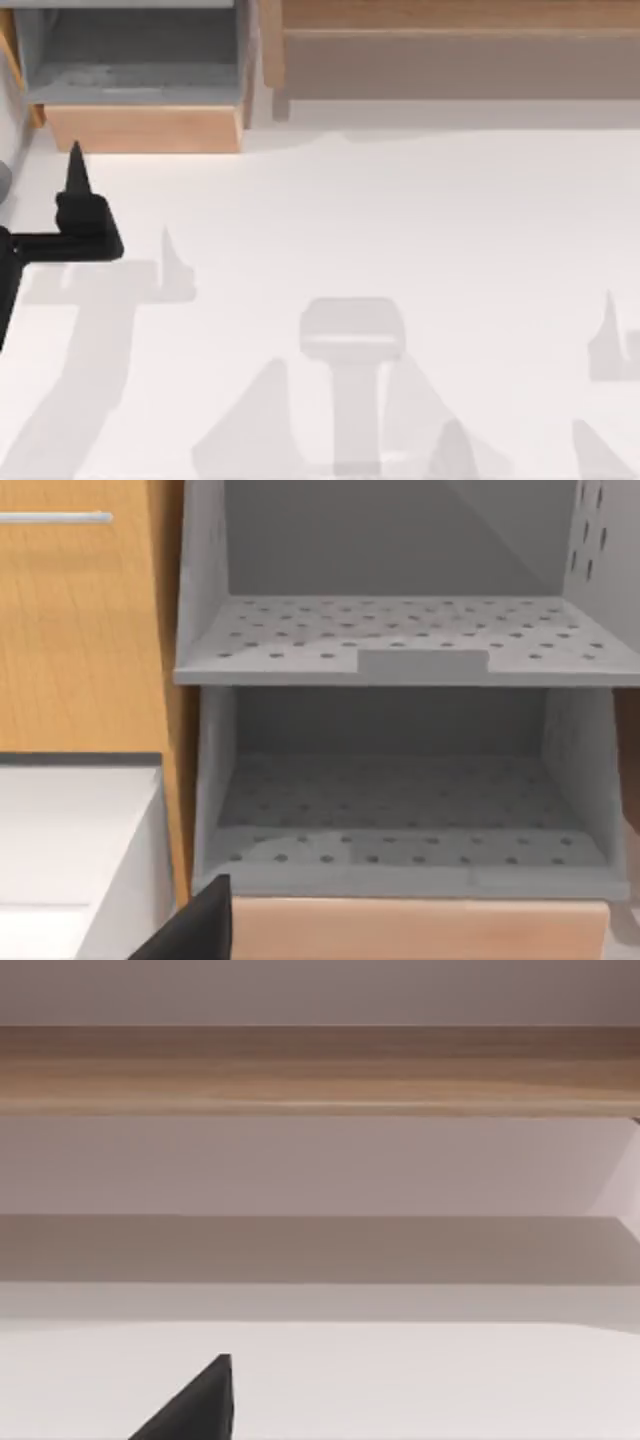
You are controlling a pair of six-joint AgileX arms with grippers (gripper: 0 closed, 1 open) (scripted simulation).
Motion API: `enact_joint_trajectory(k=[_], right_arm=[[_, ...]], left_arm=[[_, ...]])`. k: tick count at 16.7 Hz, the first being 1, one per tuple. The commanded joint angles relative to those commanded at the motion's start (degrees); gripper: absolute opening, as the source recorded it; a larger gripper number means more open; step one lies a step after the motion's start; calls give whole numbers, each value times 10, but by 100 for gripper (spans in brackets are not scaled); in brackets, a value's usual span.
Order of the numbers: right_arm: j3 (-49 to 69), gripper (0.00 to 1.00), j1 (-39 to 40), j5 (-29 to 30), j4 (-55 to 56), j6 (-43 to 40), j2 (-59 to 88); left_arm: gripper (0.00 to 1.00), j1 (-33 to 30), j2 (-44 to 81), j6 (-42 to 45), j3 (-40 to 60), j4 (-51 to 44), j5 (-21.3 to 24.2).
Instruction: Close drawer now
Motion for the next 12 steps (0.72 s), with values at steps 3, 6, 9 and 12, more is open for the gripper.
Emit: enact_joint_trajectory(k=[3,6,9,12], right_arm=[[0,100,0,0,0,0,0],[0,100,0,0,0,0,0],[0,100,0,0,0,0,0],[0,100,0,0,0,0,0]], left_arm=[[100,27,30,34,3,19,31],[100,91,98,113,8,63,98],[100,180,192,226,10,127,187],[100,284,300,361,13,206,289]])
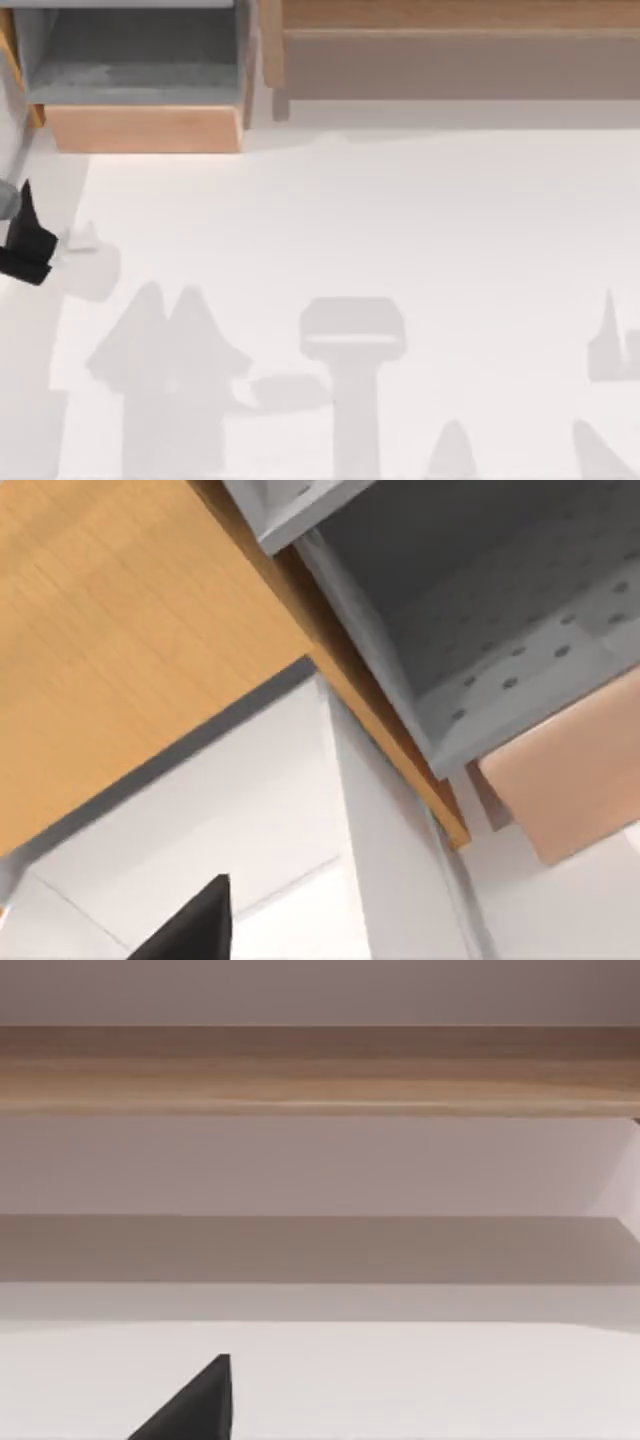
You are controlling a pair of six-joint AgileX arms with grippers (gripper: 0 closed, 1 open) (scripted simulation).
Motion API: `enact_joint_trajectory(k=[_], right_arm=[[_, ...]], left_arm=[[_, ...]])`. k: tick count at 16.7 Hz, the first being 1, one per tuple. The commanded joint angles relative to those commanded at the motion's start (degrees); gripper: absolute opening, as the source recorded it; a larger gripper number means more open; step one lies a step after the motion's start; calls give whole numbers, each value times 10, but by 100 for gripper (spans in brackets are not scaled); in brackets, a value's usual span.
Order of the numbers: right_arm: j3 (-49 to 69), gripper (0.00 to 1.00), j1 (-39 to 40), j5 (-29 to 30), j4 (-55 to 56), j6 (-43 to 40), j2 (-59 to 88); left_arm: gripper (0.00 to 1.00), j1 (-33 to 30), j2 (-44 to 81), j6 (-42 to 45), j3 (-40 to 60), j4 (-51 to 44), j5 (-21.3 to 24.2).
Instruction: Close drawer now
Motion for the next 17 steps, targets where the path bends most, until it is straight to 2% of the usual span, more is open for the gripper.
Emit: enact_joint_trajectory(k=[6,10,14,17], right_arm=[[0,100,0,0,0,0,0],[0,100,0,0,0,0,0],[0,100,0,0,0,0,0],[0,100,0,0,0,0,0]], left_arm=[[100,203,216,284,30,179,200],[100,301,328,439,67,289,307],[100,355,392,530,100,358,371],[100,362,401,543,106,368,380]])
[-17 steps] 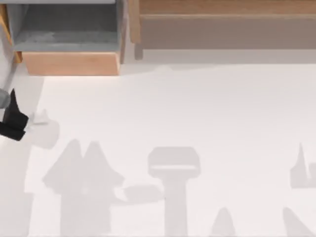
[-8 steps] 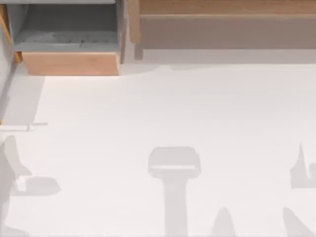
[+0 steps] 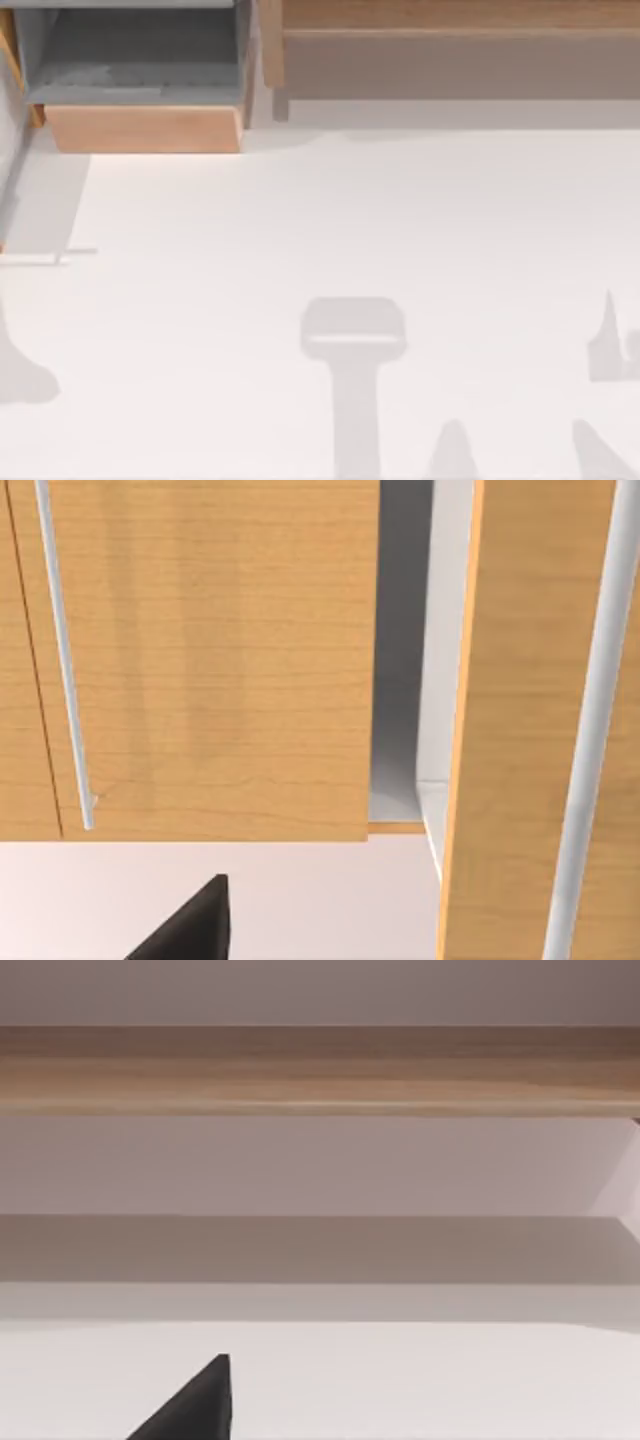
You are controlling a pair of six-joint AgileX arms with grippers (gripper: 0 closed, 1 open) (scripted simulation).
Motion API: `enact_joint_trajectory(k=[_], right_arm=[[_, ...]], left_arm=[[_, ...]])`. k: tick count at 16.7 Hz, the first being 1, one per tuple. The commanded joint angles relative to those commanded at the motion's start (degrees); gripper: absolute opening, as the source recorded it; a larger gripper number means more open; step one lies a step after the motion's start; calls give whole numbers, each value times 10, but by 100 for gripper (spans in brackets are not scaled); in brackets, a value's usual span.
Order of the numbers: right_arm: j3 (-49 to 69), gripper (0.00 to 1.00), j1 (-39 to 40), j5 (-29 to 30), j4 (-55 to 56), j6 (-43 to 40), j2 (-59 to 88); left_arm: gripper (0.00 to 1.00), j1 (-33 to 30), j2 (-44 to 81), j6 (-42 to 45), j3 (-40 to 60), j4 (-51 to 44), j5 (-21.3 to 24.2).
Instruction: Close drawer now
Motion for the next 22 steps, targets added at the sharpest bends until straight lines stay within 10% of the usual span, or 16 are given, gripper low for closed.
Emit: enact_joint_trajectory(k=[13,22], right_arm=[[0,100,0,0,0,0,0],[0,100,0,0,0,0,0]], left_arm=[[100,-35,18,-1,45,-26,-34],[32,-35,18,-1,45,-26,-34]])
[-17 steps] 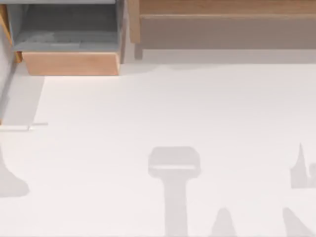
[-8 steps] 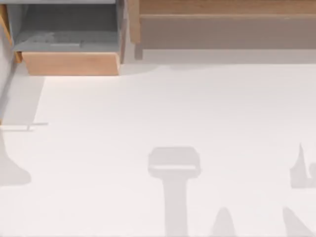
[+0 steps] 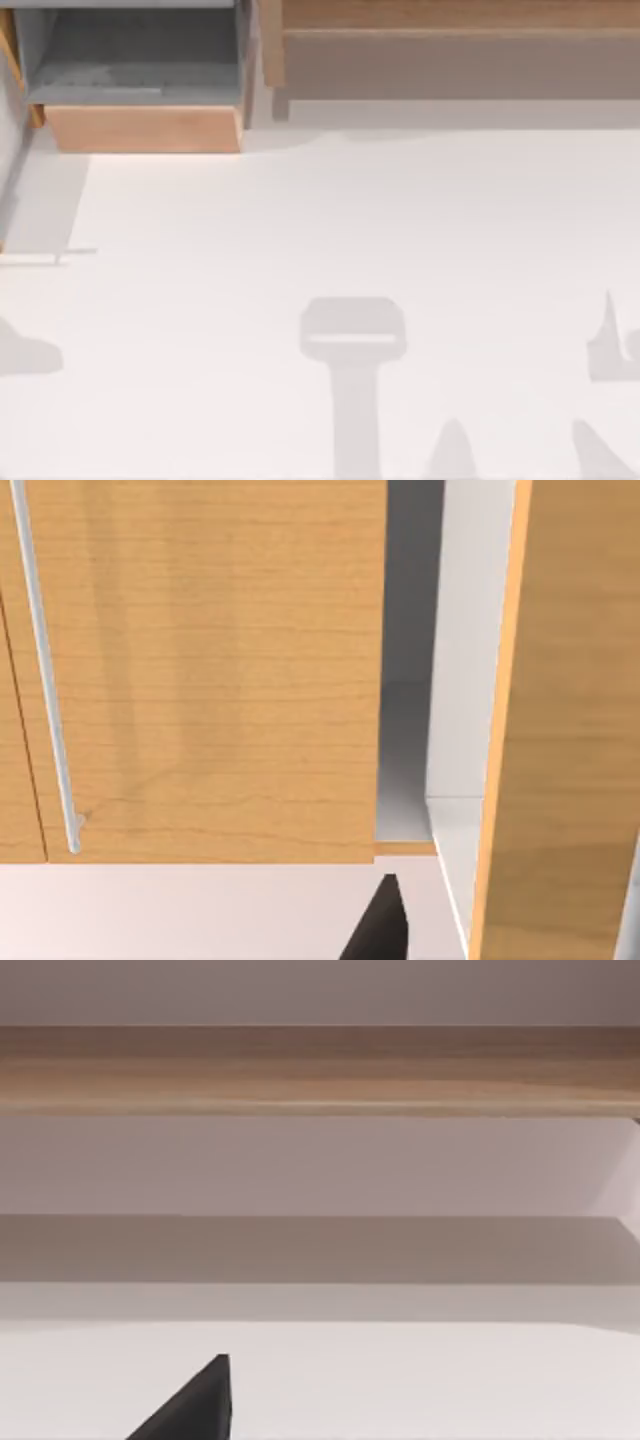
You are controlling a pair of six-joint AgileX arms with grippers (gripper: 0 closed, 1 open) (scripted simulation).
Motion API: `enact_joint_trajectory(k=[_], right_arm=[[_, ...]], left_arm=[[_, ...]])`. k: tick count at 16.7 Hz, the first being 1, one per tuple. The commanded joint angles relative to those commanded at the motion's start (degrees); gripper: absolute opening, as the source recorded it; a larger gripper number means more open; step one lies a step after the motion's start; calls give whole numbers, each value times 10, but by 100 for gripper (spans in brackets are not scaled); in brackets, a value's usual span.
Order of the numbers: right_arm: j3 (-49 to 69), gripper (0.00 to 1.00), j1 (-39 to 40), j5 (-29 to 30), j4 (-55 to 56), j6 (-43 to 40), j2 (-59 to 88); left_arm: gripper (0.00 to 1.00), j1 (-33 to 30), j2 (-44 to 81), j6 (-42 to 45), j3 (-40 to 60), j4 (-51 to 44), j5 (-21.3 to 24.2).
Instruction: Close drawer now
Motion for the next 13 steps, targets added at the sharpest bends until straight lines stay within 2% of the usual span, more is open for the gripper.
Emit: enact_joint_trajectory(k=[4,13], right_arm=[[0,100,0,0,0,0,0],[0,100,0,0,0,0,0]], left_arm=[[2,0,0,0,0,0,0],[0,1,6,-2,-1,-5,0]])
